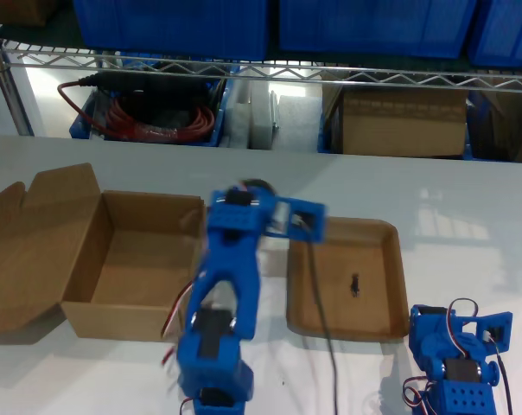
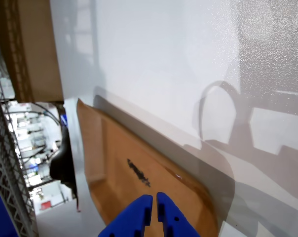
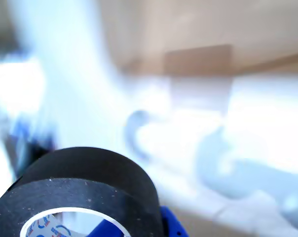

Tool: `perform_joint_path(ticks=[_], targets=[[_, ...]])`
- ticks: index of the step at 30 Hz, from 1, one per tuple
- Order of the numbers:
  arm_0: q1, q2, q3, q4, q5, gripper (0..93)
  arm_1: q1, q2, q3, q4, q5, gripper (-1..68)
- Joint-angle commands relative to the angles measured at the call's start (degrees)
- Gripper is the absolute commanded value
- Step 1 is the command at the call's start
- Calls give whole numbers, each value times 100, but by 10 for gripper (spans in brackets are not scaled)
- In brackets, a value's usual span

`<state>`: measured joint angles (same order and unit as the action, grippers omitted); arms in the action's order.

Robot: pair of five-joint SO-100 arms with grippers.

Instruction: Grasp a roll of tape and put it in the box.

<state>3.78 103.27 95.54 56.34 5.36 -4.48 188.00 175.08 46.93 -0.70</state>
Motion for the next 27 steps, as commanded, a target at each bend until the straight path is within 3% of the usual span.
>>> perform_joint_path(ticks=[1, 5, 9, 17, 23, 27], targets=[[-1063, 1125, 316, -53, -114, -1, -18, 35, 79, -26, 18, 3], [-2188, 1538, 826, 53, -352, -1, -18, 35, 79, -26, 18, 3], [-2821, 1345, 949, 141, -492, -1, -18, 35, 79, -26, 18, 3], [-2918, 958, 940, 149, -571, -1, -18, 35, 79, -26, 18, 3], [-2900, 879, 914, 185, -756, 230, -18, 35, 79, -26, 18, 3], [-2892, 940, 905, 264, -765, 264, -18, 35, 79, -26, 18, 3]])
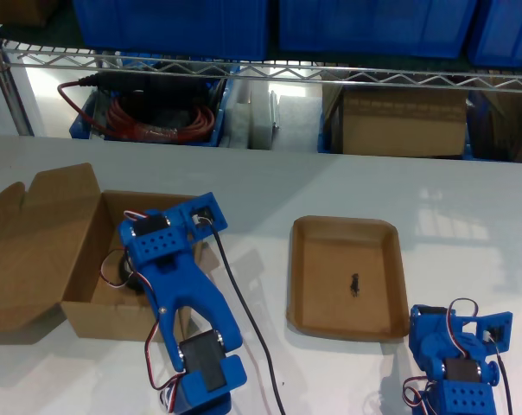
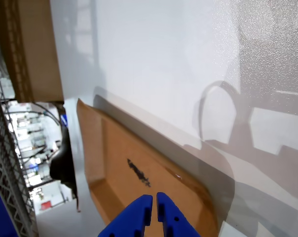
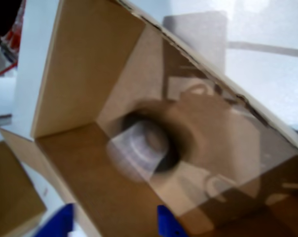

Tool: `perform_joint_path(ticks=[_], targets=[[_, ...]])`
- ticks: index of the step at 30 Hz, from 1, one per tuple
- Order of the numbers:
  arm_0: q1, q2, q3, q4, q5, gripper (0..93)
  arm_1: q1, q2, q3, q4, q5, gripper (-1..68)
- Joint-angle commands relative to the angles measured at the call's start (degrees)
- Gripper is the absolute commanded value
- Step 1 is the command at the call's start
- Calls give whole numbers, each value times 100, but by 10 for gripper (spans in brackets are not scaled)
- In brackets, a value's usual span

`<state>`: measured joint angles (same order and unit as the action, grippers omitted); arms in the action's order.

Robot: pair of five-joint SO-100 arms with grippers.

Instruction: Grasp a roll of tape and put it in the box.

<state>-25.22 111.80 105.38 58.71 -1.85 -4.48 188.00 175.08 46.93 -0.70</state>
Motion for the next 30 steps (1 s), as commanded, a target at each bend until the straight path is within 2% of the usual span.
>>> perform_joint_path(ticks=[1, 5, 9, 11, 14, 16, 21, 30], targets=[[26, 114, -79, 44, -53, 259, -18, 35, 79, -26, 18, 3], [308, 422, -88, 62, -88, 252, -18, 35, 79, -26, 18, 3], [1090, 1397, 149, 18, -88, 201, -18, 35, 79, -26, 18, 3], [1582, 2048, 615, -123, -97, 138, -18, 35, 79, -26, 18, 3], [2215, 3551, 2382, -905, -237, 30, -18, 35, 79, -26, 18, 3], [2461, 4878, 3797, -1222, -457, 0, -18, 35, 79, -26, 18, 3], [2760, 7875, 6557, -1187, -888, 0, -18, 35, 79, -26, 18, 3], [2698, 7866, 7137, -1134, -1020, 0, -18, 35, 79, -26, 18, 3]])
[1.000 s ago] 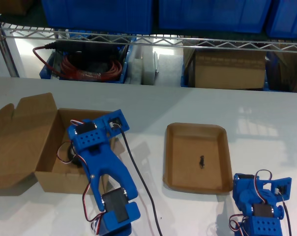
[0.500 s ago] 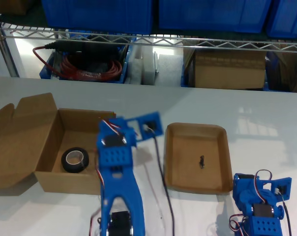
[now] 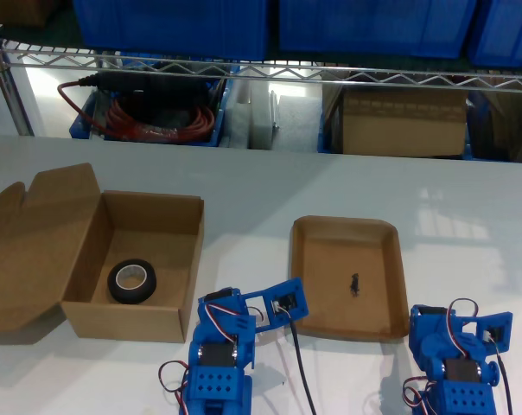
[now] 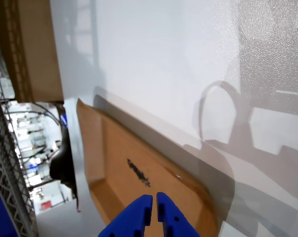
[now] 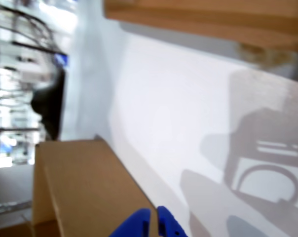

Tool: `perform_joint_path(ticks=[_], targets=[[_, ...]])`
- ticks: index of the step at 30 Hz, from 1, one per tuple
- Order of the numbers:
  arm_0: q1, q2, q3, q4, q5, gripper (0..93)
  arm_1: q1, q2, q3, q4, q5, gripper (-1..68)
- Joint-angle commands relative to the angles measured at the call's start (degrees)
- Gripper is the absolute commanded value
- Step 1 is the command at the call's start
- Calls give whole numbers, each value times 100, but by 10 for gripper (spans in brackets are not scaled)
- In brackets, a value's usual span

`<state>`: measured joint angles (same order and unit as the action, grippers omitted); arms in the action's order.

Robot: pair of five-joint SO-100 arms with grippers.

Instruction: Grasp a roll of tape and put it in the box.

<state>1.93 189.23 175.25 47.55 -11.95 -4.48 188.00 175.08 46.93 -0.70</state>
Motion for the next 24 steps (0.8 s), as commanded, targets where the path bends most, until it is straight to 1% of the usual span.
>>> perform_joint_path(ticks=[1, 24], targets=[[-18, 123, 158, -26, 26, 0, -18, 35, 79, -26, 18, 3], [18, 123, 158, -35, 158, 0, -18, 35, 79, -26, 18, 3]])
